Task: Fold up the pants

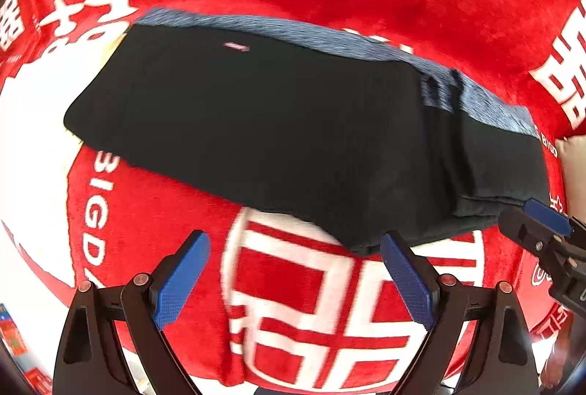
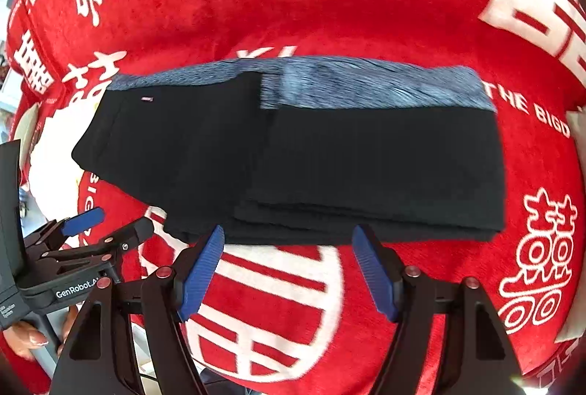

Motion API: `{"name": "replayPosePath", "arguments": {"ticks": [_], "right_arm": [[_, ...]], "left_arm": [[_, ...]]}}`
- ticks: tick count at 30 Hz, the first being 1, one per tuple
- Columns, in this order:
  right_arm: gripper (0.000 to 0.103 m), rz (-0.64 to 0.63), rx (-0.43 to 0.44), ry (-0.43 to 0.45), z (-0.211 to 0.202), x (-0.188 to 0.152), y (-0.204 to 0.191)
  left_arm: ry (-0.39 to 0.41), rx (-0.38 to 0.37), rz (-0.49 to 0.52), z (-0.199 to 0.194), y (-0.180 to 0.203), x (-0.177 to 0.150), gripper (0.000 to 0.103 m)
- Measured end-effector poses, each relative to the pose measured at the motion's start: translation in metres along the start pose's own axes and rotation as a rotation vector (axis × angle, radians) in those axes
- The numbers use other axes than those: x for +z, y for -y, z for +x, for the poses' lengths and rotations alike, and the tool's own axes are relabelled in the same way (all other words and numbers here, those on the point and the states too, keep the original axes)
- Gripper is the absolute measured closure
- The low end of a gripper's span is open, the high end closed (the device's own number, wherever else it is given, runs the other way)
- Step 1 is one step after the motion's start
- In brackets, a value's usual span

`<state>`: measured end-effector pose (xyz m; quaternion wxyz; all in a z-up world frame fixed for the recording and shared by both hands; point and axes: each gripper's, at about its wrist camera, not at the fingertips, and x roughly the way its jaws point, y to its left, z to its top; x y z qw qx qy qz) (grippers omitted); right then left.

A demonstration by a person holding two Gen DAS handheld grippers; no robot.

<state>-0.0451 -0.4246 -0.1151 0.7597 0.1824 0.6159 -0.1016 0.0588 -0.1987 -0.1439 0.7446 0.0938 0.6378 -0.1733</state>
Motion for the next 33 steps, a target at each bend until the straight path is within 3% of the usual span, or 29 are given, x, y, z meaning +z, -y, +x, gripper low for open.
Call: {"name": "replayPosePath", "arguments": {"ticks": [3,6,14,21,29,33], "right_arm": [[0.027,-0.027,-0.014,0.004,0.012,0.007,-0.015],[0.024,-0.025,-0.023,-0.071,0.042,0.01,-0.023],[0.022,-0.077,-0.039,-0.135,0.055,-0.02,-0.051],[0.022,-0.162,-0.077,-0.118,0.048,-0.031,-0.078],[0.022,-0.197,-0.101,-0.063,0.051,-0.008,-0.087],[0.022,-0.202,-0.112,-0.089,0.067,-0.001,-0.09]], "left_arm": [[0.016,0.005,-0.03,0.002,-0.017,0.0,0.008],[0.02,0.001,-0.08,0.005,-0.038,-0.002,0.008],[0.08,-0.009,-0.192,0.007,-0.081,-0.01,0.008],[0.05,-0.061,-0.262,0.012,-0.106,-0.01,0.008],[0.061,-0.05,-0.304,0.013,-0.124,0.003,0.008],[0.081,-0.133,-0.416,0.019,-0.149,0.015,0.008]]}}
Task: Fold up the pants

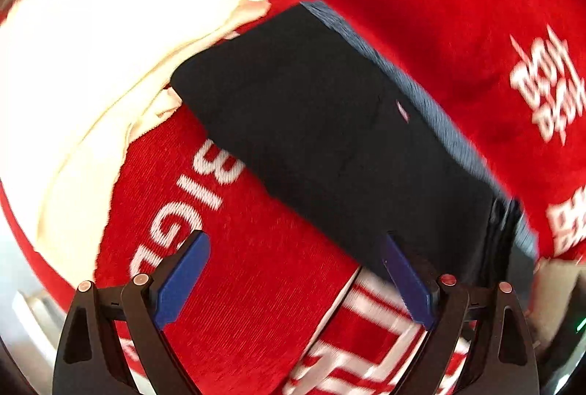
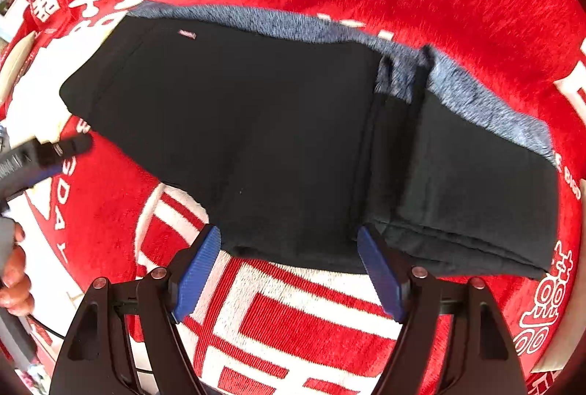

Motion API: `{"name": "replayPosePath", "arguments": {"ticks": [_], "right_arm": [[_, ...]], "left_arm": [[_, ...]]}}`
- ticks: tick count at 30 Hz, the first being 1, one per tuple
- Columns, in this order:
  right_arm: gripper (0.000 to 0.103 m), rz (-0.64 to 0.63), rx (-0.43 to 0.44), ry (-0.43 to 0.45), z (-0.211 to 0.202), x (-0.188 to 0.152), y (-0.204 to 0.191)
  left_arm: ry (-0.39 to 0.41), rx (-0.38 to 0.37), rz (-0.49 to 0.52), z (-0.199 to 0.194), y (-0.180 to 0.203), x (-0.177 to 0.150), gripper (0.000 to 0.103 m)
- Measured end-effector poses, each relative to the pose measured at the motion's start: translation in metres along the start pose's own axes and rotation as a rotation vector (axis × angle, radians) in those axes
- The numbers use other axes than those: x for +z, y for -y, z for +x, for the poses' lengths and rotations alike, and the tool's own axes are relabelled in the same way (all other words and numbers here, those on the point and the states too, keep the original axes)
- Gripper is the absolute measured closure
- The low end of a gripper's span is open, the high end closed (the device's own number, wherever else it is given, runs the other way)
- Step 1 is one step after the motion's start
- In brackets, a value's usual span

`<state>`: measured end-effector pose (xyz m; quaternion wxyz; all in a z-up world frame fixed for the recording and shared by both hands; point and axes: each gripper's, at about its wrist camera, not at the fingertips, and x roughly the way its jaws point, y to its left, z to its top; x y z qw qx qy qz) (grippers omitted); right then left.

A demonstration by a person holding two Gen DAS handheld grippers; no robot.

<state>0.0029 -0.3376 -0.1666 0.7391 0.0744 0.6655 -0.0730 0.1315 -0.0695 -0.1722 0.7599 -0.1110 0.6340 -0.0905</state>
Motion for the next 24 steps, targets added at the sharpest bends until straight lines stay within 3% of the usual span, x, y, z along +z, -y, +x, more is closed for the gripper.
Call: {"name": "replayPosePath", "arguments": {"ticks": [9,20,24], "right_arm": [[0.018,-0.011,-0.001,-0.003,0.003,-0.001,-0.004],[0.017,-0.012,-0.003,-0.006,0.004,-0.003,-0.004],[0.017,0.0,0.003,-0.018,0.005,-0.004,-0.004]], "left_arm": [[0.036,-0.252,-0.157,0.009,-0.035,0.024,0.008],[0.071,-0.387,-0.202,0.025,-0.046,0.034,0.008],[0.096,-0.48,-0.21,0.024,-0.042,0.041,0.008]]}}
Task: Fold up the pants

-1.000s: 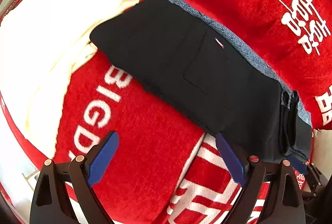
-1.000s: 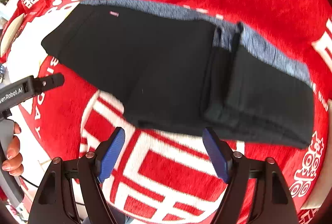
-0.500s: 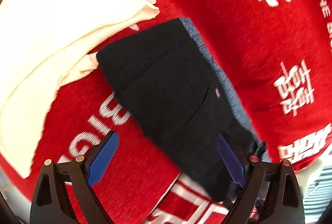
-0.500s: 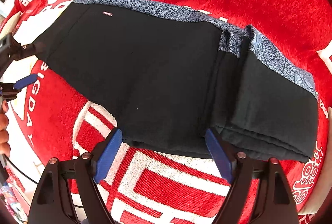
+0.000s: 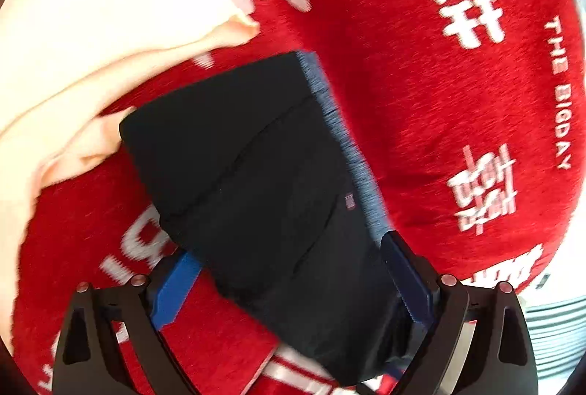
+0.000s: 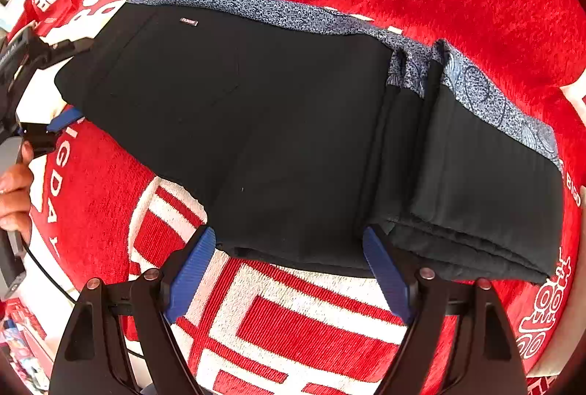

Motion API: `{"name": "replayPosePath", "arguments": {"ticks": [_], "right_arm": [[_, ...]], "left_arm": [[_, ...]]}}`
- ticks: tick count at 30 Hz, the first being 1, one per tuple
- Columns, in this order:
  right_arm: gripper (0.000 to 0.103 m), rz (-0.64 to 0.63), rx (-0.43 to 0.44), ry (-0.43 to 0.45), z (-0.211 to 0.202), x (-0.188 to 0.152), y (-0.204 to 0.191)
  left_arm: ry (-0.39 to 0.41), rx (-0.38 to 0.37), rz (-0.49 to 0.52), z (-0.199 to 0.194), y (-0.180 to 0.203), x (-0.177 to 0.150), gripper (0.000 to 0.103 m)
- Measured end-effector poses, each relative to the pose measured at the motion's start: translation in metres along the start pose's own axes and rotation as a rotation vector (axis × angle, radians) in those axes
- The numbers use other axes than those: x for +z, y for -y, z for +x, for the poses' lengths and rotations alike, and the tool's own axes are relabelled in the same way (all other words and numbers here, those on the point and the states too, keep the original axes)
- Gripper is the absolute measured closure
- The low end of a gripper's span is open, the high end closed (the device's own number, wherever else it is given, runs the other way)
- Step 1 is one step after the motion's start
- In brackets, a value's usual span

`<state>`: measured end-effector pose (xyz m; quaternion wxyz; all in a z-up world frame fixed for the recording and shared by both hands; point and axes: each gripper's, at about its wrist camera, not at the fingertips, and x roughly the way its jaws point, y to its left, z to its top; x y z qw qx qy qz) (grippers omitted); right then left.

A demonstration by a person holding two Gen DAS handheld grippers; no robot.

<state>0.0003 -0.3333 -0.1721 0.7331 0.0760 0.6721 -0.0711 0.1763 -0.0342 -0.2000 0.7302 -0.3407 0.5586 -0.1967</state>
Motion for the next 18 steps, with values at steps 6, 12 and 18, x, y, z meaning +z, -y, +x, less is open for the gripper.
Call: {"name": "replayPosePath", "arguments": {"ticks": [6,12,18], "right_arm": [[0.017,0.012,0.007,-0.013,0.004,-0.005,0.0],[0.017,0.0,0.012,-0.012,-0.003,-0.003,-0.004],[0.017,0.006,0.048,0.063,-0.043,0.019,0.001]], "left_arm": [[-0.045,-0.002,0.001,0.016,-0.005,0.007,0.004],[-0.053,0.142,0.031,0.028,0.014,0.009,0.006],[-0.022,0.361,0.151,0.027,0.027,0.005,0.067]]}}
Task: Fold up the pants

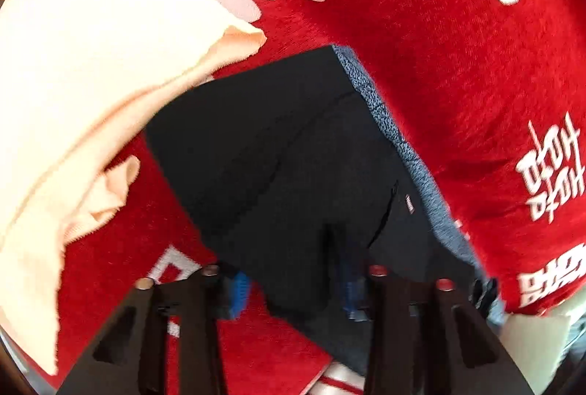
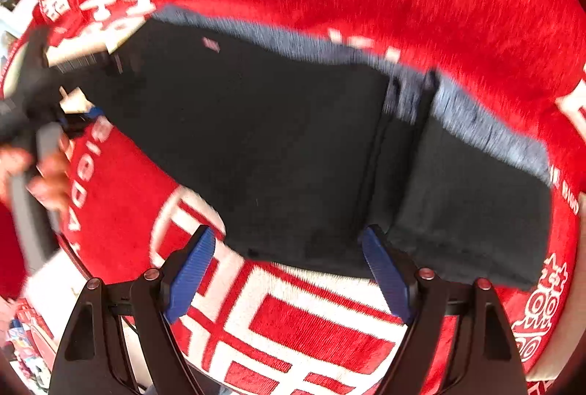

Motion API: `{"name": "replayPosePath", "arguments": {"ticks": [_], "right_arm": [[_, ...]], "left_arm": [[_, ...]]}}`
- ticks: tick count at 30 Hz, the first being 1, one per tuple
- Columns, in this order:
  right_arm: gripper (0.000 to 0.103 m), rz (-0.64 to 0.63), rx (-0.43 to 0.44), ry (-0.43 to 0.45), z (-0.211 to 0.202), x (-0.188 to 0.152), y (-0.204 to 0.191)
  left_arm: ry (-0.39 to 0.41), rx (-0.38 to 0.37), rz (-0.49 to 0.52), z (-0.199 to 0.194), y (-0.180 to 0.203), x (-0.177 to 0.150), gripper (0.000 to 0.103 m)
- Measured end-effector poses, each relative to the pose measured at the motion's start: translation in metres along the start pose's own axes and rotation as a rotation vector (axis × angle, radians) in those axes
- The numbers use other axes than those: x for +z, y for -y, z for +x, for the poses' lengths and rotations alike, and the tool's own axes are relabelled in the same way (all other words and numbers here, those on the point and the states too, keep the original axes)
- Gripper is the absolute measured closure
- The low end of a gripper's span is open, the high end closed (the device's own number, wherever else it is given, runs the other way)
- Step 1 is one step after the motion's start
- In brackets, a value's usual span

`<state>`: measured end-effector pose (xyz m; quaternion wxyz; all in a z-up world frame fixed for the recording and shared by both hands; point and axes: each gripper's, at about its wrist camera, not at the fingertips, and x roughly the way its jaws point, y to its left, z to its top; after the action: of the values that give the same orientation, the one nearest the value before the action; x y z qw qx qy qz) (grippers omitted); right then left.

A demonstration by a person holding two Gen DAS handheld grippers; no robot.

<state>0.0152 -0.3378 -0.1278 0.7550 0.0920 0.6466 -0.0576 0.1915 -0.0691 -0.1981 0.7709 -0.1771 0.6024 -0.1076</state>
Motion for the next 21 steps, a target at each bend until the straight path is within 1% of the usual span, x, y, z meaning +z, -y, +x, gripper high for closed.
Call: {"name": "replayPosePath", "arguments": {"ticks": [1,2,3,6,7,9,11,14,16,17,21], "right_arm": [[0.017,0.014,0.015,0.006,-0.004,0.009,0.003],[0.017,0.036,0.036,0.005,-0.006,0.021,0.006],[0.017,0.062,0.064,0.003,-0.008,0.034,0.01],[0.017,0.107,0.145,-0.001,-0.009,0.074,0.014],[0.017,0.11,0.185,-0.013,-0.008,0.094,0.011],[0.017,0.101,0.247,-0.037,-0.005,0.121,0.005],[0.017,0.067,0.31,-0.083,0.003,0.157,-0.018],[0.016,-0.006,0.355,-0.137,0.012,0.196,-0.054],[0.014,-0.069,0.375,-0.184,0.019,0.209,-0.078],[0.014,-0.116,0.385,-0.228,0.028,0.217,-0.096],[0.013,-0.24,0.372,-0.343,0.057,0.227,-0.14]], "left_arm": [[0.019,0.023,0.044,-0.004,0.005,-0.003,0.069],[0.046,0.065,0.116,-0.008,0.016,-0.007,0.07],[0.084,0.122,0.21,-0.012,0.031,-0.013,0.071],[0.186,0.253,0.449,-0.018,0.069,-0.038,0.072],[0.206,0.274,0.494,-0.019,0.077,-0.043,0.072],[0.244,0.309,0.584,-0.021,0.091,-0.055,0.072],[0.269,0.34,0.667,-0.02,0.103,-0.064,0.072],[0.286,0.361,0.721,-0.02,0.112,-0.068,0.072],[0.295,0.374,0.744,-0.02,0.117,-0.07,0.072],[0.298,0.378,0.749,-0.02,0.119,-0.071,0.072],[0.315,0.393,0.772,-0.02,0.126,-0.074,0.072]]}}
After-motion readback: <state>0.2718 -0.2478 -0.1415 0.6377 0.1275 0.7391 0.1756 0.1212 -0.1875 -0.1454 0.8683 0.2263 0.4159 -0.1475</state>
